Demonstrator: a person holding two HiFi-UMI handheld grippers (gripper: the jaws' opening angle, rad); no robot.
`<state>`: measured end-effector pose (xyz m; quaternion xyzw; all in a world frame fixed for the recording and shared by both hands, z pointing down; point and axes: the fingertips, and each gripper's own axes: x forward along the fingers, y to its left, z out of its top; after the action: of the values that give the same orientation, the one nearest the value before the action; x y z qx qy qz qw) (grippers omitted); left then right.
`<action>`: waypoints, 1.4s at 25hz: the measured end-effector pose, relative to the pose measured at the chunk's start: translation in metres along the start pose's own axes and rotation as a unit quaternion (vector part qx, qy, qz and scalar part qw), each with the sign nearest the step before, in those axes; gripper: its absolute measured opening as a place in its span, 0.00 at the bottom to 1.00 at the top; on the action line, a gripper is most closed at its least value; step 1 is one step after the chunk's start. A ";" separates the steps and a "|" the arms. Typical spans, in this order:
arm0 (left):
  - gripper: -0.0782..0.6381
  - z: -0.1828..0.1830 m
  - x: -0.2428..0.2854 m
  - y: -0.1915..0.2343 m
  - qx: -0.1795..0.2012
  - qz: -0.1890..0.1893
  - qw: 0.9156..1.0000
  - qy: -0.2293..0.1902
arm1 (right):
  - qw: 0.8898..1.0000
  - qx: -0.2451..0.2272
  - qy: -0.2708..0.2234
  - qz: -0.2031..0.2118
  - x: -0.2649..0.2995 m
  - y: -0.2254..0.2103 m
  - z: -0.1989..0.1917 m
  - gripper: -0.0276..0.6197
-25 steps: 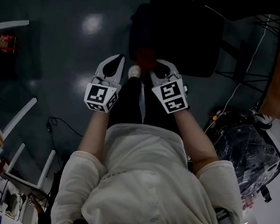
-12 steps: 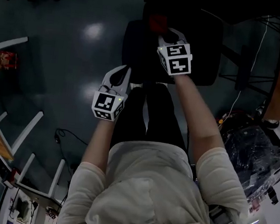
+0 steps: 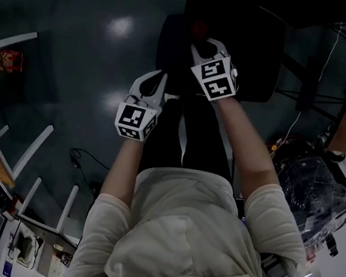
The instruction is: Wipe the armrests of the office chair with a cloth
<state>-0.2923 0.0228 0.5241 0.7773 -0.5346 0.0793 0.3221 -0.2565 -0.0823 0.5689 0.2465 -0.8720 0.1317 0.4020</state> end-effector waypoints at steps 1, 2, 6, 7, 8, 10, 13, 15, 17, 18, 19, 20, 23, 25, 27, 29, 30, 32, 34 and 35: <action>0.13 0.000 0.000 0.000 -0.002 0.001 1.000 -0.001 | 1.000 -0.012 0.002 0.002 -0.003 0.005 -0.003 0.11; 0.13 0.001 0.000 0.001 -0.004 0.001 1.000 -0.002 | 1.000 -0.024 0.004 0.004 -0.006 0.010 -0.006 0.10; 0.13 0.000 -0.001 -0.001 0.002 -0.004 1.000 -0.003 | 0.998 -0.056 0.008 0.015 -0.021 0.033 -0.020 0.11; 0.13 -0.001 -0.002 -0.003 0.005 -0.005 1.000 -0.003 | 0.998 -0.059 0.008 0.018 -0.025 0.039 -0.025 0.11; 0.13 -0.003 -0.002 -0.005 0.008 -0.006 1.000 -0.002 | 0.998 -0.060 0.009 0.022 -0.030 0.045 -0.030 0.11; 0.13 -0.009 -0.004 -0.012 0.015 -0.007 1.000 0.001 | 0.998 -0.063 0.010 0.031 -0.039 0.058 -0.042 0.11; 0.13 -0.015 -0.008 -0.019 0.017 -0.007 1.000 0.005 | 0.997 -0.058 0.012 0.041 -0.052 0.077 -0.055 0.11; 0.13 -0.016 -0.012 -0.019 0.013 -0.001 1.000 0.001 | 0.998 -0.052 0.015 0.045 -0.057 0.088 -0.061 0.11; 0.13 -0.018 -0.015 -0.017 0.010 0.004 1.000 -0.006 | 0.997 -0.051 0.020 0.045 -0.060 0.098 -0.065 0.11; 0.13 -0.019 -0.017 -0.017 0.008 0.007 1.000 -0.008 | 0.997 -0.050 0.023 0.046 -0.062 0.103 -0.068 0.11; 0.13 -0.021 -0.019 -0.017 0.006 0.009 1.000 -0.008 | 0.997 -0.046 0.026 0.048 -0.063 0.108 -0.070 0.11; 0.13 -0.023 -0.021 -0.017 0.004 0.011 1.000 -0.007 | 0.998 -0.039 0.029 0.051 -0.065 0.113 -0.073 0.11; 0.13 -0.024 -0.023 -0.016 -0.004 0.018 1.000 -0.009 | 0.997 -0.023 0.038 0.065 -0.072 0.125 -0.079 0.11; 0.13 -0.026 -0.023 -0.018 -0.010 0.019 1.000 -0.010 | 0.995 -0.023 0.045 0.086 -0.080 0.133 -0.085 0.11; 0.13 -0.028 -0.023 -0.019 -0.016 0.018 1.000 -0.007 | 0.993 -0.029 0.051 0.099 -0.088 0.135 -0.092 0.11; 0.13 -0.028 -0.023 -0.018 -0.023 0.015 1.000 0.000 | 0.994 -0.031 0.054 0.087 -0.093 0.123 -0.093 0.11; 0.13 -0.028 -0.022 -0.019 -0.027 0.013 1.000 0.004 | 0.995 -0.029 0.053 0.075 -0.094 0.112 -0.089 0.11; 0.13 -0.028 -0.022 -0.020 -0.031 0.005 0.999 0.009 | 0.997 -0.034 0.042 0.046 -0.095 0.084 -0.073 0.11; 0.13 -0.024 -0.022 -0.021 -0.026 -0.001 1.000 0.009 | 0.999 -0.046 0.023 0.016 -0.091 0.054 -0.047 0.11; 0.13 -0.020 -0.023 -0.019 -0.021 -0.001 1.000 0.004 | 0.999 -0.052 0.012 0.004 -0.086 0.038 -0.031 0.11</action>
<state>-0.2806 0.0564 0.5213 0.7707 -0.5342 0.0706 0.3400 -0.2094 -0.0089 0.5222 0.2201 -0.8739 0.0911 0.4237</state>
